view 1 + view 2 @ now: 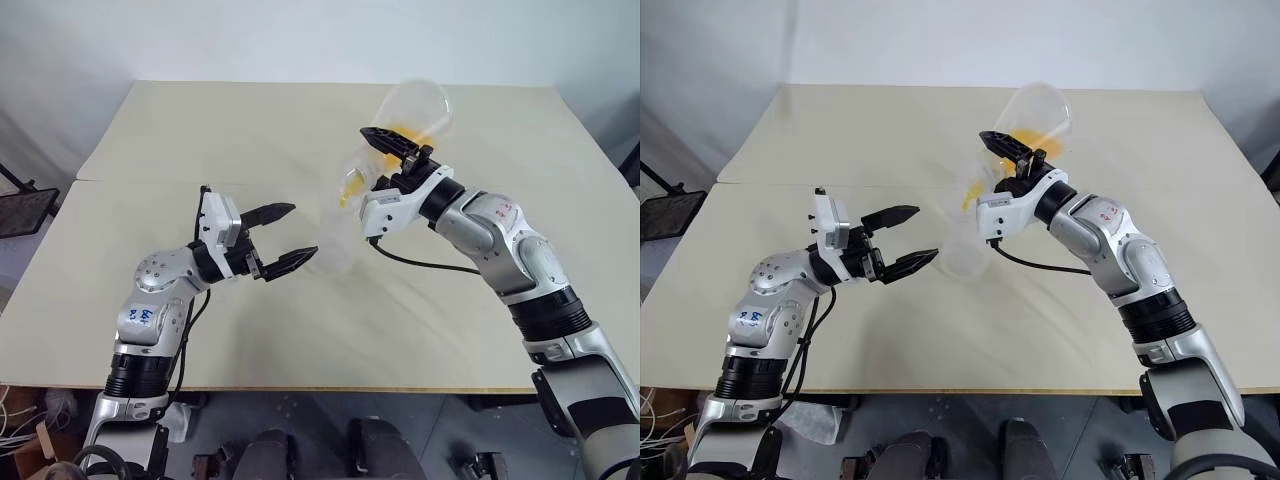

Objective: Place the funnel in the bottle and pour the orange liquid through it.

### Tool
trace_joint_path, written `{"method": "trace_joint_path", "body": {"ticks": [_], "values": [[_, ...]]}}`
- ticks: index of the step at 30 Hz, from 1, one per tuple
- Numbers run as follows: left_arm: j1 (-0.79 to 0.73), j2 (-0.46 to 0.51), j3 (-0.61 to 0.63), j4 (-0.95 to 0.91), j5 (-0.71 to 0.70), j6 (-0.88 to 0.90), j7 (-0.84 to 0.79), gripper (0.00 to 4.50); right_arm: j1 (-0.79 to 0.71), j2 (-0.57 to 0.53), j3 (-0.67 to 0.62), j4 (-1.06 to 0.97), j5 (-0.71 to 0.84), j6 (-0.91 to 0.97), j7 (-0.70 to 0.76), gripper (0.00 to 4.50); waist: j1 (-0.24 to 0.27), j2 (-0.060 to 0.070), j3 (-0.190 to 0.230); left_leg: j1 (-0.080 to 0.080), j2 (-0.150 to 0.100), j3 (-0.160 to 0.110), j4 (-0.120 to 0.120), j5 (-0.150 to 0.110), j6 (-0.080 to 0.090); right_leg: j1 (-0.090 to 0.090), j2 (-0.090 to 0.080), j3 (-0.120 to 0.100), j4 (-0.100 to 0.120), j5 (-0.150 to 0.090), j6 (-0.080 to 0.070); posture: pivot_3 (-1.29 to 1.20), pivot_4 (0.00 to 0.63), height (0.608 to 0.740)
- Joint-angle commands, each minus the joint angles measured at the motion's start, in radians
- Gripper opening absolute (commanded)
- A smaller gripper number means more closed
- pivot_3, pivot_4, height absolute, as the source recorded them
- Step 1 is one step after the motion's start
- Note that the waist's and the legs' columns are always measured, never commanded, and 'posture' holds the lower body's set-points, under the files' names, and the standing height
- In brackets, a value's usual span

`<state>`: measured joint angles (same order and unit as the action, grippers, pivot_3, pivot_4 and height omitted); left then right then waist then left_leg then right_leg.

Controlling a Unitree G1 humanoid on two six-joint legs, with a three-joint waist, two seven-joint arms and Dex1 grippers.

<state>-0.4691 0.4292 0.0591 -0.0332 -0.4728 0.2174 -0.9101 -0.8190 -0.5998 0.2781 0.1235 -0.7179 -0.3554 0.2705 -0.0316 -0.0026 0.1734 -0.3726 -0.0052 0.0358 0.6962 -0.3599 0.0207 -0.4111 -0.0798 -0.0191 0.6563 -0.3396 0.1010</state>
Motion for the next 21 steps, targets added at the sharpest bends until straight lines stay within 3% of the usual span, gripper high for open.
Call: {"method": "trace_joint_path", "body": {"ticks": [1, 21], "values": [[-0.021, -0.006, 0.014, -0.033, -0.023, -0.016, -0.001, 4.50, -0.043, -0.016, -0.032, -0.025, -0.002, -0.016, -0.031, 2.72, 0.000, 0.000, 0.000, 0.000, 0.000, 0.000, 0.000, 0.000, 0.000, 0.000, 0.000, 0.000, 0.000, 0.000, 0.000, 0.00, 0.150, 0.740], [-0.024, -0.012, 0.017, -0.029, -0.023, -0.024, -0.004, 4.50, -0.055, -0.010, -0.031, -0.004, -0.012, -0.025, -0.053, 2.72, 0.000, 0.000, 0.000, 0.000, 0.000, 0.000, 0.000, 0.000, 0.000, 0.000, 0.000, 0.000, 0.000, 0.000, 0.000, 0.00, 0.150, 0.740]]}}
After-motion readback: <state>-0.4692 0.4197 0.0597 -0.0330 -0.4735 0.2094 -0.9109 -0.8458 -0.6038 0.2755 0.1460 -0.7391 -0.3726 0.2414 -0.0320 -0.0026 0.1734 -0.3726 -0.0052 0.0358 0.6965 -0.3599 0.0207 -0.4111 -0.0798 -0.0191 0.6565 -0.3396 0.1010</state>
